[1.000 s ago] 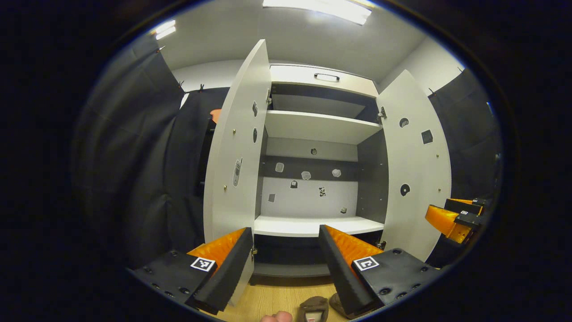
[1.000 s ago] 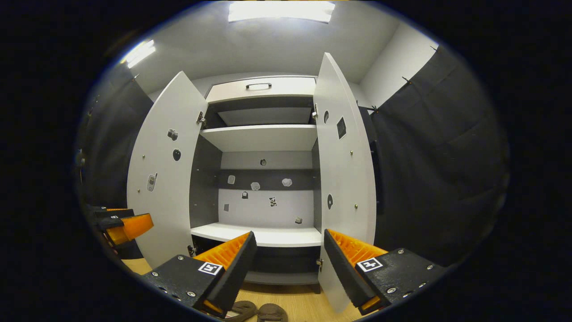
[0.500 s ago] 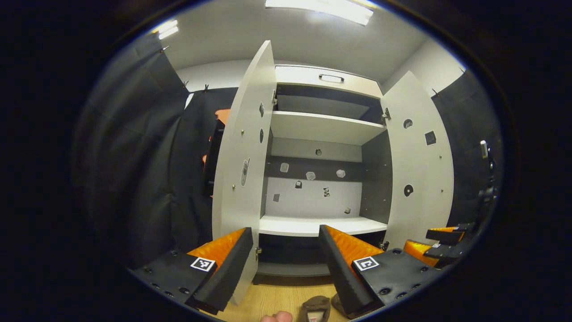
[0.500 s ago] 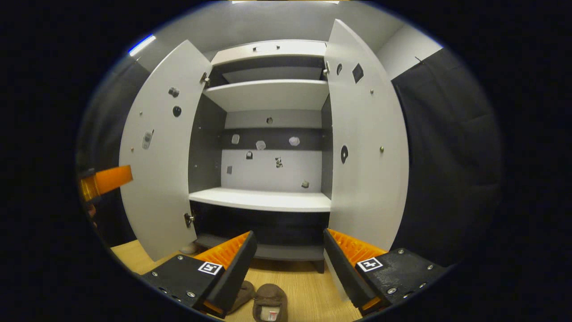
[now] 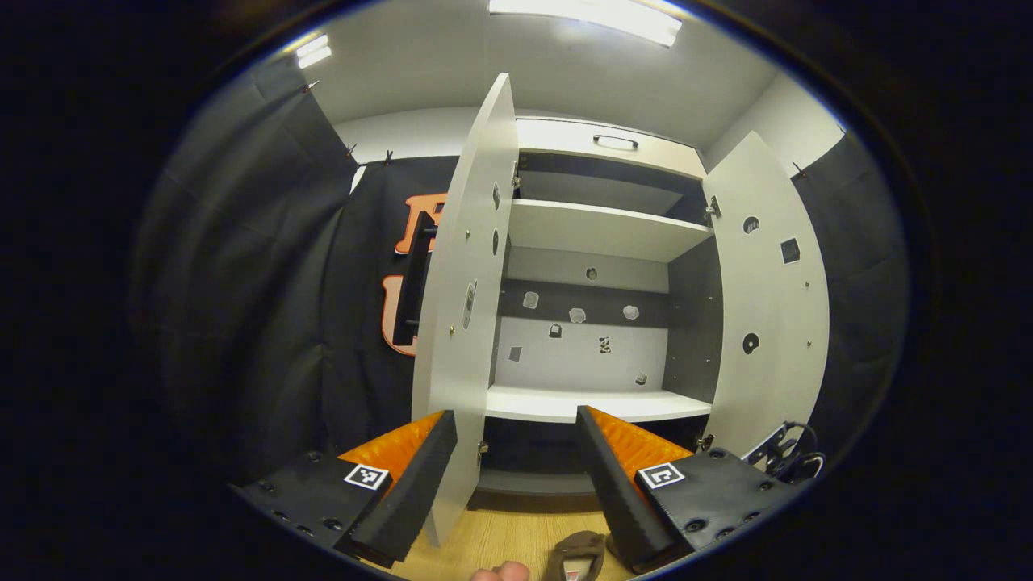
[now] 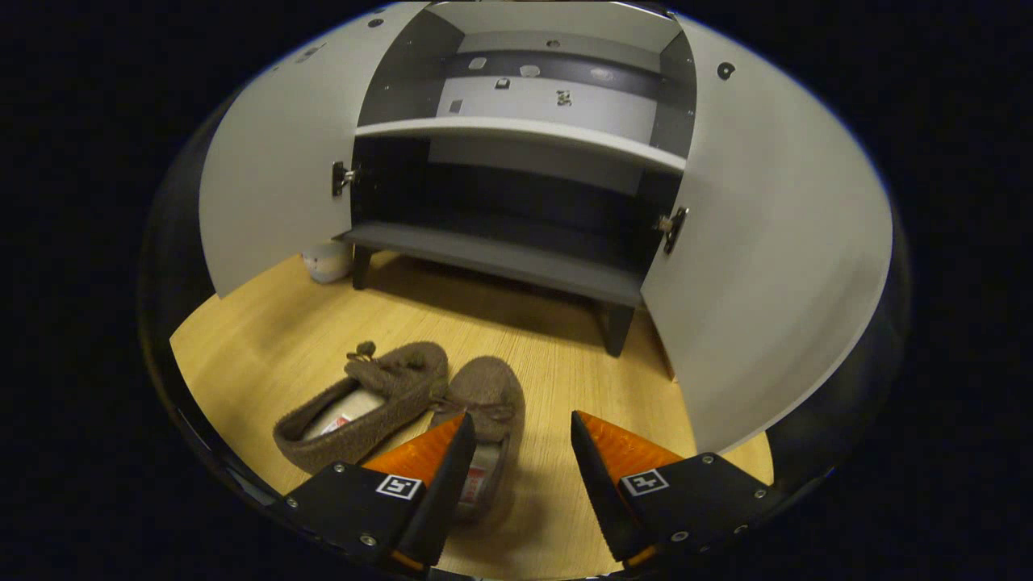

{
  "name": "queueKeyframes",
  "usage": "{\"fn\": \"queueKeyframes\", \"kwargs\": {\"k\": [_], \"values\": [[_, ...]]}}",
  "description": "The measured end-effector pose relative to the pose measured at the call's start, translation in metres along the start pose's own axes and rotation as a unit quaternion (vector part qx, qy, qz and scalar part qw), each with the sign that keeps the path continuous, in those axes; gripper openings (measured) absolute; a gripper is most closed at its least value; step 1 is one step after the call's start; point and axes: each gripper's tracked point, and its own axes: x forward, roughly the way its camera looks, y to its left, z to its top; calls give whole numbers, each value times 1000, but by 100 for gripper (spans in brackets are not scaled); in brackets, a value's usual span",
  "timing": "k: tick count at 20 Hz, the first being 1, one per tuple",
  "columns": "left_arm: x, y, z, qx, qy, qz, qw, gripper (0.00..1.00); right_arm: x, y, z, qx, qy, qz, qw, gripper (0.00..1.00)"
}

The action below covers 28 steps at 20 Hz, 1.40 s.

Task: Grab one shoe with the right hand and put it into the shoe cabinet, grab the other shoe with the left hand and put it into the shoe cabinet; then close the right door with the right hand and the left door with the left hand.

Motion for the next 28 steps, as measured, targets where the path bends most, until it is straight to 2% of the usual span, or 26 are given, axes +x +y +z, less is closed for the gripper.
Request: {"fn": "queueKeyframes", "kwargs": {"k": [3,8,10,11,12,13,14,15,16,17,21,22,23,27,28], "values": [[-3,4,0,-1,1,4,1000,96,17,-1,-21,-10,24,-1,1000,69],[-7,4,-2,8,5,3,1000,96,64,-6,-17,-19,26,-8,999,63],[-9,5,0,10,4,4,1000,96,80,-4,-20,-21,31,-4,999,58],[-9,5,0,11,6,6,1000,96,87,-6,-24,-25,35,-11,999,49],[-11,7,-2,14,6,7,1000,96,89,-3,-25,-24,31,-5,999,48],[-11,9,-1,19,6,11,1000,96,91,-1,-22,-22,21,-4,1000,35],[-11,11,-1,22,5,14,1000,96,89,1,-24,-27,24,-3,999,29],[-12,12,0,22,3,16,1000,96,90,-1,-22,-32,17,-6,999,17],[-13,12,1,20,3,16,1000,96,89,-4,-21,-33,19,-14,999,17],[-13,11,0,19,5,15,1000,96,87,-4,-22,-26,21,-19,999,7],[-12,5,-2,20,7,6,1000,96,66,-12,-8,-11,1,-35,999,5],[-11,3,-4,18,9,2,1000,94,55,-15,1,-8,-11,-42,999,5],[-11,1,-6,15,11,-2,1000,96,41,-19,11,-5,-27,-52,998,5],[-5,-9,-13,14,15,-14,1000,96,-38,-23,79,25,-127,-70,989,5],[-5,-14,-16,12,17,-20,1000,94,-57,-24,95,33,-148,-72,986,5]]}}
